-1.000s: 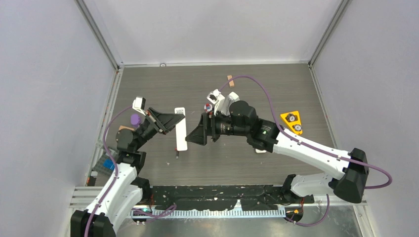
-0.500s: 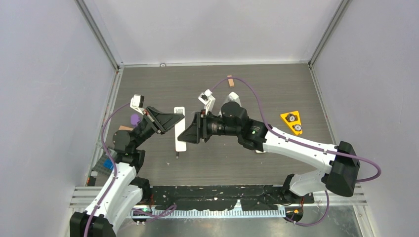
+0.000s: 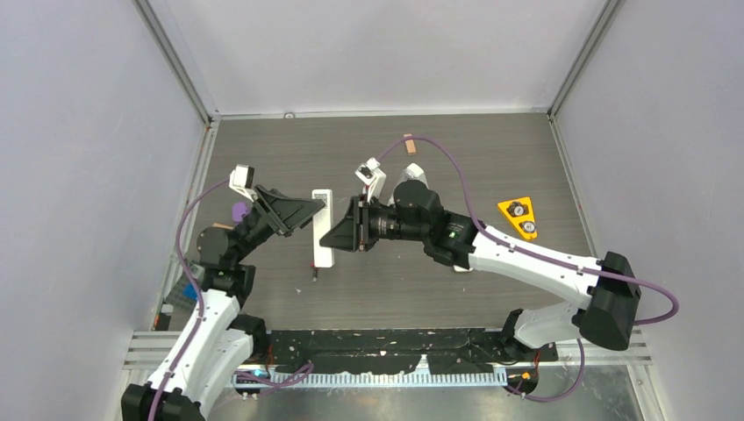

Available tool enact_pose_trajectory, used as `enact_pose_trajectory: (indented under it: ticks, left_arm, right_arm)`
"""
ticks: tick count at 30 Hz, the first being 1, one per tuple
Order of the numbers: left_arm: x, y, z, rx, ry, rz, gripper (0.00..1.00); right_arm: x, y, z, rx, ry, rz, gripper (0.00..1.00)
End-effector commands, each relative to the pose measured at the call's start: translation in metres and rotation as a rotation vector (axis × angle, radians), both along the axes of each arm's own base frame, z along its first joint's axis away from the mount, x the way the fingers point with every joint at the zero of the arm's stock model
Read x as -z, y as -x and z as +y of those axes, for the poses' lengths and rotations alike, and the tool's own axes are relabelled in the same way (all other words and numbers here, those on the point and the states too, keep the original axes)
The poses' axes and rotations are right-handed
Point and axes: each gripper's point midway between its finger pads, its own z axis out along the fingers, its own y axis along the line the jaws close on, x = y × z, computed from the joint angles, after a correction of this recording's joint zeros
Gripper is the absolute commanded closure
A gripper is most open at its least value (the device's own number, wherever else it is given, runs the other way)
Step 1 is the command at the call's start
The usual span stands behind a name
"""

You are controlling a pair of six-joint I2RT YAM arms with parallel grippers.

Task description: Load the batteries into the remote control

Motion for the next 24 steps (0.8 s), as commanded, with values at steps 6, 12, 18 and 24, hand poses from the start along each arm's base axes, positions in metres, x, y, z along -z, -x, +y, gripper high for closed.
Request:
enact_pose_trajectory:
  ticks: [6,12,18,24]
  left_arm:
    - [0.021,-0.018,0.01,-0.162,-0.258,0.077,0.0]
    - [0.042,-0.029,0.023,-0.264,-0.407,0.103,0.01]
    - [0.054,-0.039,0.032,-0.311,-0.519,0.115,0.0]
    - [0.082,-0.049,0.042,-0.352,-0.631,0.179,0.0]
  right_arm:
    - [-0.062,-0.064,-0.078,0.338,0.084,-0.243,0.95]
    - [-0.08,-0.135,-0.197,0.808,0.332,-0.353,0.95]
    - [-0.03,-0.182,-0.299,1.087,0.72,-0.288,0.95]
    - [0.066,-0.22,-0.361,1.118,1.24,-0.172,0.95]
